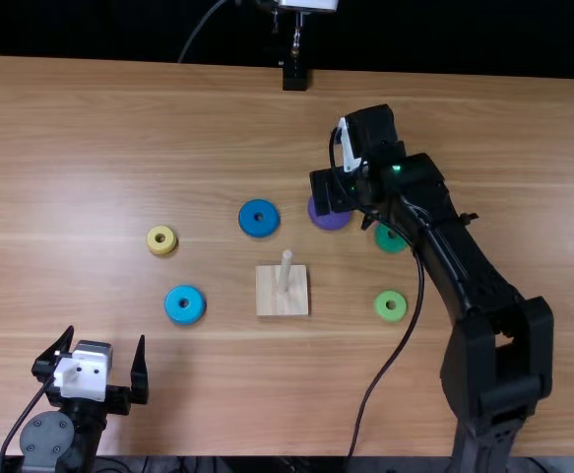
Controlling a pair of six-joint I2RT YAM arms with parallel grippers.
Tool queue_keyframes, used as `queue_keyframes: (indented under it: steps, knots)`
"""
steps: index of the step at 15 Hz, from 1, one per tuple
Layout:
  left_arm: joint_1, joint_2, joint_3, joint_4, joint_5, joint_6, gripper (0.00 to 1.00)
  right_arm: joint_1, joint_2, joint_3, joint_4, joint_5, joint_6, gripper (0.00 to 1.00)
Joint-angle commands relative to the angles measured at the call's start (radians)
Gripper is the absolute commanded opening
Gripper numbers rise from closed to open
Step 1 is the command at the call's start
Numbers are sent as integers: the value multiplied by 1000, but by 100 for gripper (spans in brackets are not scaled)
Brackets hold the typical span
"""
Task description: Build the Hanoi tower: stack the rings onto the peg from bottom to top in this color order: purple, dark blue, light blue, dark green, light green, yellow, orange.
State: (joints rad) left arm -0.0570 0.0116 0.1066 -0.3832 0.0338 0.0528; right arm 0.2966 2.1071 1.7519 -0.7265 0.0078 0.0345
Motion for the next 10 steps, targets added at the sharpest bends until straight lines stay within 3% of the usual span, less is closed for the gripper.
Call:
queue_keyframes:
  steps: [1,4,5,7,8,10]
  knots:
    - [13,-12,-107,-75,9,17,100,7,39,41,0,51,-20,100]
    - [13,-12,-107,-75,9,17,100,22,85,70,-16,51,-9,100]
    - [13,-12,-107,-75,9,17,100,36,99,75,-16,51,24,100]
    - [13,-12,-107,-75,9,17,100,41,105,84,-16,57,120,100]
    - [13,-12,-107,-75,9,17,100,52,105,84,-16,58,146,100]
    - [13,-12,-107,-75,9,17,100,55,123,84,-18,58,151,100]
